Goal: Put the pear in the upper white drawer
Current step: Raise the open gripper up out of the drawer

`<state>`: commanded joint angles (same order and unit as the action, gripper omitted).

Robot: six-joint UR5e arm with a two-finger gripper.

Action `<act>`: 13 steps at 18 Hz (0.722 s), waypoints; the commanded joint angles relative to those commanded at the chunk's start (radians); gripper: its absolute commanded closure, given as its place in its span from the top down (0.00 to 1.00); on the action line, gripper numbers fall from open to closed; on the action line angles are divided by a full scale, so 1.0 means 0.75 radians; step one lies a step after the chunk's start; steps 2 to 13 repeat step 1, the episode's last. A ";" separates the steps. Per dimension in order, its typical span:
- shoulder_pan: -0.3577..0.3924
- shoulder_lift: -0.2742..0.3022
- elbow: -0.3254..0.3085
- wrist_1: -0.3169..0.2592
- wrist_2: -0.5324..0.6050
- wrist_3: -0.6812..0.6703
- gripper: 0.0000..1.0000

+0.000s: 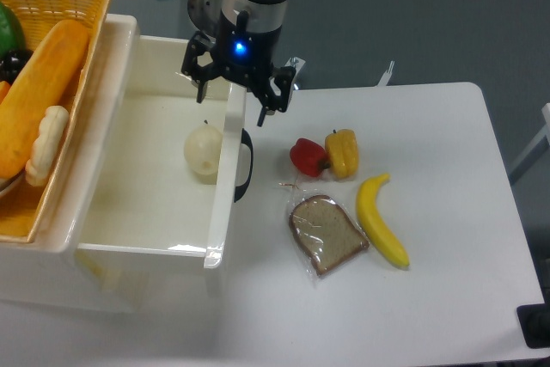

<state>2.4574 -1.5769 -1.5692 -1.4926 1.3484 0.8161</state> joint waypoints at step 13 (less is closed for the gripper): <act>0.000 0.000 0.000 0.000 0.002 0.000 1.00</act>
